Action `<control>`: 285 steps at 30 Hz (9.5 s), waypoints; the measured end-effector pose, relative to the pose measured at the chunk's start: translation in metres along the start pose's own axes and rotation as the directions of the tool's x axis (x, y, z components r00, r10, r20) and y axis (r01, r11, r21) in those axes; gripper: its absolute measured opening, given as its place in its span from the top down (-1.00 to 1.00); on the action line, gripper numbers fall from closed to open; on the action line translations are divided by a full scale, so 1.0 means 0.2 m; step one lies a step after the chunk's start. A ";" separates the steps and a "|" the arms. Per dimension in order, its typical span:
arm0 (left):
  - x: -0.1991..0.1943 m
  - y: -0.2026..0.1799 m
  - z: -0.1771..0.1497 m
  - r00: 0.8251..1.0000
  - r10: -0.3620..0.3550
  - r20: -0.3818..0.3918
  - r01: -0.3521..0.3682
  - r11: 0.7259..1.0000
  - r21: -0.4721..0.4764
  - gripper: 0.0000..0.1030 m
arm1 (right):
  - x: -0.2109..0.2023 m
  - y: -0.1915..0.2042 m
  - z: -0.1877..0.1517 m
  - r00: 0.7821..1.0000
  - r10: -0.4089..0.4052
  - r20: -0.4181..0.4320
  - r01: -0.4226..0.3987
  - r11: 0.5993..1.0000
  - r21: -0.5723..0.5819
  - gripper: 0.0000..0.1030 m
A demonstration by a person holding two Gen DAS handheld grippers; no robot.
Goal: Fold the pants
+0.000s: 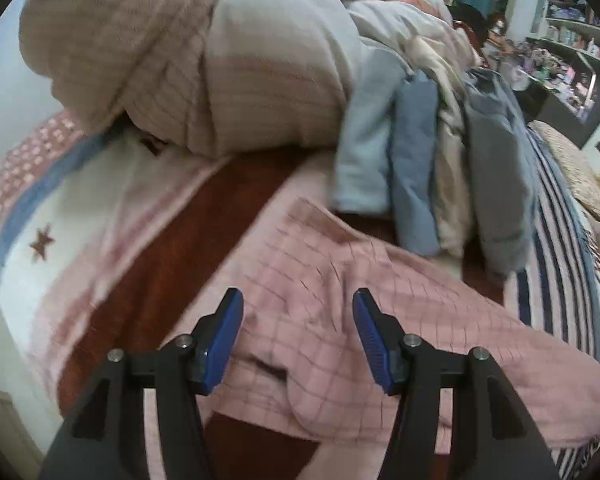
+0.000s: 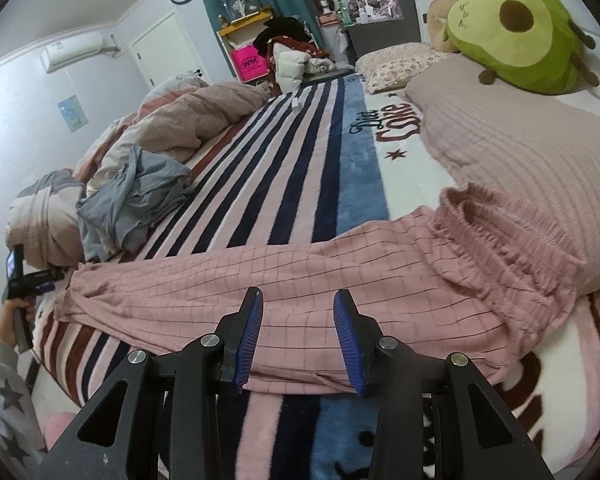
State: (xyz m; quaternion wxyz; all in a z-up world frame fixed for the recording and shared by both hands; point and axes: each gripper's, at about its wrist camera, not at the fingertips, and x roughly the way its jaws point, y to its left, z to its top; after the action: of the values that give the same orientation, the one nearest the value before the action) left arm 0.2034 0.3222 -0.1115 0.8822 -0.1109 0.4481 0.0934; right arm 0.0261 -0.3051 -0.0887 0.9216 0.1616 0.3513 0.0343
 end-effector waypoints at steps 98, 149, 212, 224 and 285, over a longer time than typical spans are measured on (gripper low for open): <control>0.12 0.21 -0.34 0.975 -0.221 0.002 0.204 0.898 -0.389 -0.42 | 0.26 0.05 -0.23 0.967 0.048 -0.249 -0.069 0.995 -0.076 0.23; -0.32 -1.34 -0.62 0.830 -0.539 -0.144 0.549 0.745 0.378 -0.38 | -0.04 -0.02 -0.11 0.990 0.087 -0.109 -0.093 0.994 -0.051 0.19; 0.01 -0.67 -0.46 0.922 -0.386 -0.001 0.384 0.918 0.100 -0.46 | 0.90 0.68 0.06 0.974 0.070 -0.214 -0.086 0.994 -0.067 0.89; 0.03 -0.61 -0.44 0.920 -0.391 0.003 0.391 0.919 0.042 -0.46 | 0.82 0.55 0.06 0.935 0.219 -0.279 -0.218 0.975 0.034 -0.11; -0.06 -0.55 -0.42 0.904 -0.424 0.059 0.424 0.906 0.021 -0.31 | 0.10 0.17 0.24 0.989 -0.100 0.111 0.090 0.992 0.088 0.82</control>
State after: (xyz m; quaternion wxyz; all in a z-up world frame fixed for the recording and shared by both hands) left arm 0.1599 0.1918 -0.1372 0.8953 -0.1993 0.3859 -0.0987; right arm 0.0741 -0.2825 -0.0576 0.9334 0.1842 0.3061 -0.0336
